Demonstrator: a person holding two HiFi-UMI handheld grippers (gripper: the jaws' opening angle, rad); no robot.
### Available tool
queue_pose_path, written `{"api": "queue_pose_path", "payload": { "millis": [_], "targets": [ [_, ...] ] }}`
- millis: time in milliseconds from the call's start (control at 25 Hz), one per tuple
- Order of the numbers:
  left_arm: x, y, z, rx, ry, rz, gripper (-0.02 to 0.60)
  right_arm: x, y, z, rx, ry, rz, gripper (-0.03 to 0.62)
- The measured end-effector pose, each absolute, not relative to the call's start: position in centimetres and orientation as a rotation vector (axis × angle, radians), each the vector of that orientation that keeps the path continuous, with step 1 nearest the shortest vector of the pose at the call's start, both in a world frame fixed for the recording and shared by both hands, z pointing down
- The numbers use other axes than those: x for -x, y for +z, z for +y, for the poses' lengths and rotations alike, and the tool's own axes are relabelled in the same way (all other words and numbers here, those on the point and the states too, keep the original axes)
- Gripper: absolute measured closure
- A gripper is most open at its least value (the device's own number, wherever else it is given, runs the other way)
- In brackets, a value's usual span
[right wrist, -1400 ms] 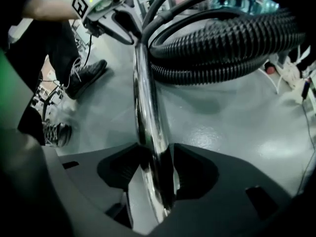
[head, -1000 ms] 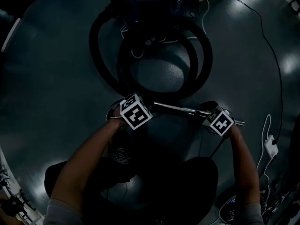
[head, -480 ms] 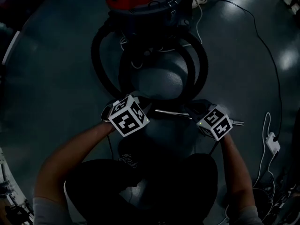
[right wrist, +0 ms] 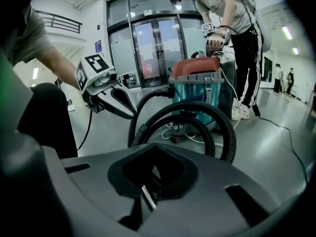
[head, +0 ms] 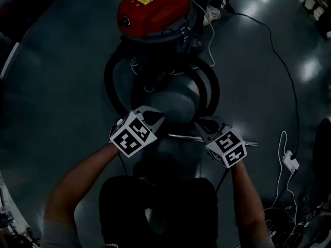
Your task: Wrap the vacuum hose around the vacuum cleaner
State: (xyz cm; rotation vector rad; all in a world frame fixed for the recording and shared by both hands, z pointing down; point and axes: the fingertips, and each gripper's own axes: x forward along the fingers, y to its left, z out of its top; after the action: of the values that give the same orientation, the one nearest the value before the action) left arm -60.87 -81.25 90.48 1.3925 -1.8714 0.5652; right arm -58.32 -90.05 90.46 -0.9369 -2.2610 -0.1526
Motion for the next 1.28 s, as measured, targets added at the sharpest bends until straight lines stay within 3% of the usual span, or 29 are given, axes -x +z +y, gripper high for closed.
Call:
{"api": "queue_pose_path", "payload": {
  "millis": [440,1280],
  "targets": [
    [58.0,73.7,-79.7,-1.393,0.562,-1.842,0.575,54.8,73.5,-88.1,0.964,-0.146,-2.189,0.589],
    [41.2,40.7,-83.1,-1.268,0.316,-2.116,0.575,39.4,41.1,-87.5,0.986,-0.013,-2.310,0.589]
  ]
}}
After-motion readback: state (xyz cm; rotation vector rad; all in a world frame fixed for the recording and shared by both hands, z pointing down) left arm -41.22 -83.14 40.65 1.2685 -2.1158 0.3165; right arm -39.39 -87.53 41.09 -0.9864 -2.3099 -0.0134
